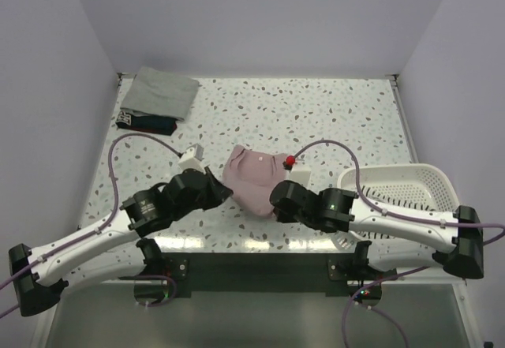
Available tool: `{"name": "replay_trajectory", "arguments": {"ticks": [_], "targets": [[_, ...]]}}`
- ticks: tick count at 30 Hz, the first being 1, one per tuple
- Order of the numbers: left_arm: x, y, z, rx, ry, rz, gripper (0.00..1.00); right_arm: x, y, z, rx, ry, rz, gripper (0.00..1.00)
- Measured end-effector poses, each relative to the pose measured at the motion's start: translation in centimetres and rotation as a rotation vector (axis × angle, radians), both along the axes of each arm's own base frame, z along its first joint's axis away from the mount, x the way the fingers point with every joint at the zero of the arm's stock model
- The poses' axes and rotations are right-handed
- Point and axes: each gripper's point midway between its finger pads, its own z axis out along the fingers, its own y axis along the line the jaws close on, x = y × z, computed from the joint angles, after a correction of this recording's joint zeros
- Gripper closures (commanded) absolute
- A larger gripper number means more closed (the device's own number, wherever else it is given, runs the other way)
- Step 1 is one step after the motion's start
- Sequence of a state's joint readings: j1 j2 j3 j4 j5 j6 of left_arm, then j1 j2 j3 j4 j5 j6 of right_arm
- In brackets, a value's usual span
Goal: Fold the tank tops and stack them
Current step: Fold the tank top
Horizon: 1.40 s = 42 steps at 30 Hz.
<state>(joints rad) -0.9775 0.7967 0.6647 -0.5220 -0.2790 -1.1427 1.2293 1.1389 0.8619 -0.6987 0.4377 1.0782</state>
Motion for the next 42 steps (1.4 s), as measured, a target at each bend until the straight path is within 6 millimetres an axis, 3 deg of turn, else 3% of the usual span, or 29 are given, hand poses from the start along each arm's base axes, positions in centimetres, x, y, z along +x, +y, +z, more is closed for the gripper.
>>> {"name": "replay_trajectory", "arguments": {"ticks": [3,6,13,19,21,26,28,29,33,35,36,40,42], "targets": [[2.0,-1.1,4.1,-0.01,-0.074,0.027,1.0,1.7,0.6,3.6,0.018,-0.064,-0.018,1.0],[4.4,-1.6,5.2,0.014,-0.1,0.052,1.0,4.2,0.4,5.0,0.013,-0.093,-0.057,1.0],[11.0,-0.2,1.5,0.101,-0.045,0.153,1.0,10.3,-2.8,2.2,-0.105,-0.038,-0.149,1.0],[14.7,-0.4,-0.6,0.095,-0.014,0.182,1.0,15.3,-2.8,-0.6,-0.13,0.041,-0.152,1.0],[16.5,0.2,-1.8,0.094,0.004,0.214,0.97,17.0,-3.0,-1.6,-0.125,0.064,-0.16,0.95],[20.8,1.2,-5.5,0.116,0.042,0.239,0.44,21.9,-3.2,-3.3,-0.127,0.09,-0.184,0.52],[22.4,1.3,-6.3,0.124,0.046,0.238,0.38,23.8,-3.1,-3.4,-0.143,0.076,-0.18,0.35],[23.1,1.4,-6.6,0.126,0.044,0.24,0.36,24.3,-3.1,-3.4,-0.147,0.068,-0.179,0.33],[23.6,2.1,-5.5,0.122,0.012,0.254,0.41,24.6,-3.8,-2.6,-0.193,0.031,-0.17,0.39],[23.4,2.3,-3.6,0.105,-0.021,0.265,0.52,24.0,-3.8,-1.8,-0.201,0.009,-0.159,0.46],[23.1,2.4,-2.6,0.09,-0.038,0.269,0.57,23.6,-3.8,-1.4,-0.205,-0.002,-0.154,0.56],[20.1,2.6,-0.4,0.046,-0.08,0.27,0.83,19.7,-1.0,1.1,-0.178,-0.067,-0.066,0.62],[18.3,1.6,-0.9,0.037,-0.068,0.24,0.87,17.8,1.0,1.5,-0.15,-0.078,-0.009,0.63]]}}
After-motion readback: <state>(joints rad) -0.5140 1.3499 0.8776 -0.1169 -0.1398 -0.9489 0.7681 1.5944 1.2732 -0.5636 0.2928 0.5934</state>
